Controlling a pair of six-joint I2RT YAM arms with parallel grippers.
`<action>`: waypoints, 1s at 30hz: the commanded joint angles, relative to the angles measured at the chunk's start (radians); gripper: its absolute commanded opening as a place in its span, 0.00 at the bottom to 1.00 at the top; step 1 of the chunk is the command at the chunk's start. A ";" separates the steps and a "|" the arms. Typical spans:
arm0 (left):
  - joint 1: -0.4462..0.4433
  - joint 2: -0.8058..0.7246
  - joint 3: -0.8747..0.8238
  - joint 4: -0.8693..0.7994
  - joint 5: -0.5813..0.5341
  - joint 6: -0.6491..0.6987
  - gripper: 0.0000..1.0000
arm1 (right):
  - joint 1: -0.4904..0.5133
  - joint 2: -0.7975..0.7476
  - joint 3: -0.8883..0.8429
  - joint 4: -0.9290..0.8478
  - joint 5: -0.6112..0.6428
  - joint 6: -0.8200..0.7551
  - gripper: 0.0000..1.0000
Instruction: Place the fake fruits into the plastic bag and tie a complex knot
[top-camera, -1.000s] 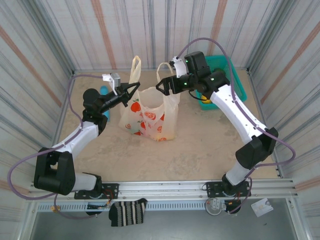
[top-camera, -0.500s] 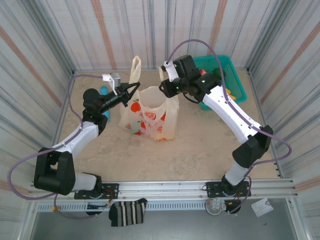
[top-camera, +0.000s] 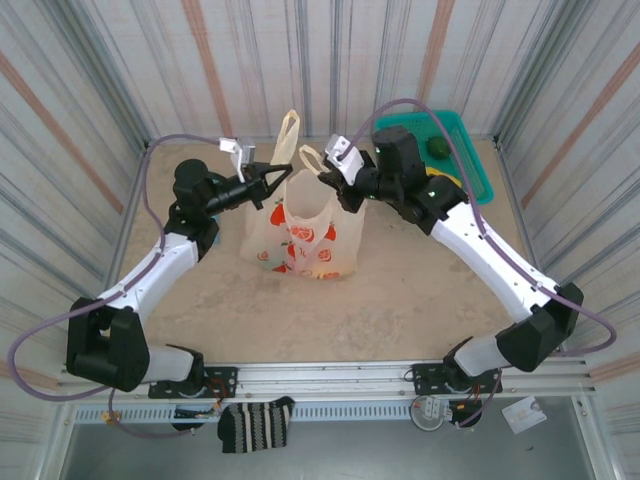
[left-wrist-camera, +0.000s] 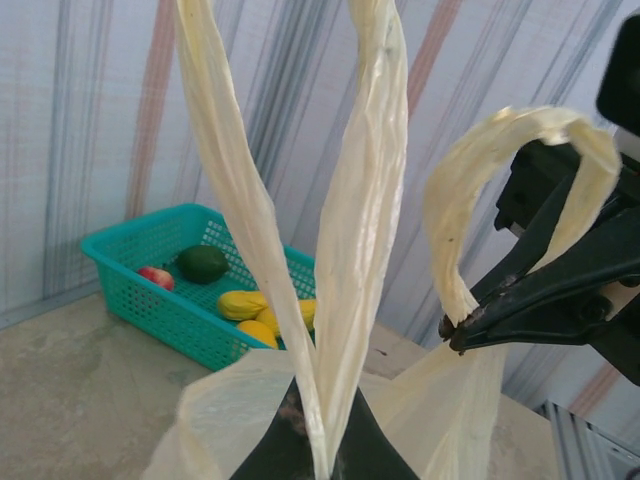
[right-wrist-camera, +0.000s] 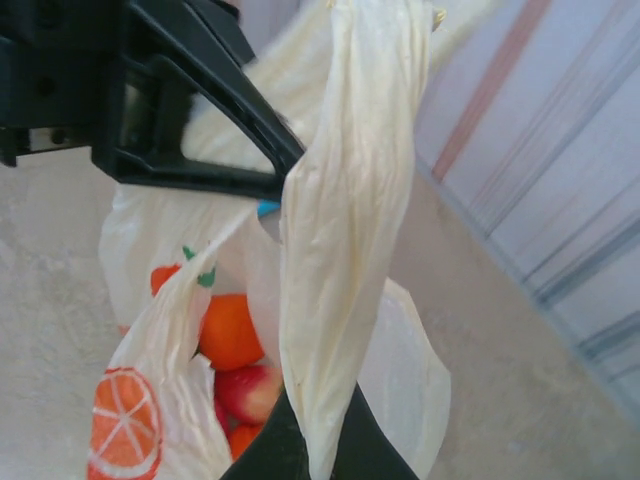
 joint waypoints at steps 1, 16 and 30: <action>-0.015 -0.013 0.044 -0.099 0.048 0.020 0.00 | 0.004 -0.063 -0.101 0.161 -0.041 -0.180 0.00; -0.073 0.044 0.098 -0.160 0.185 0.075 0.00 | -0.005 -0.015 -0.146 0.219 -0.076 -0.247 0.00; -0.073 0.052 0.086 -0.089 0.215 0.046 0.41 | 0.021 0.042 -0.134 0.205 -0.062 -0.255 0.00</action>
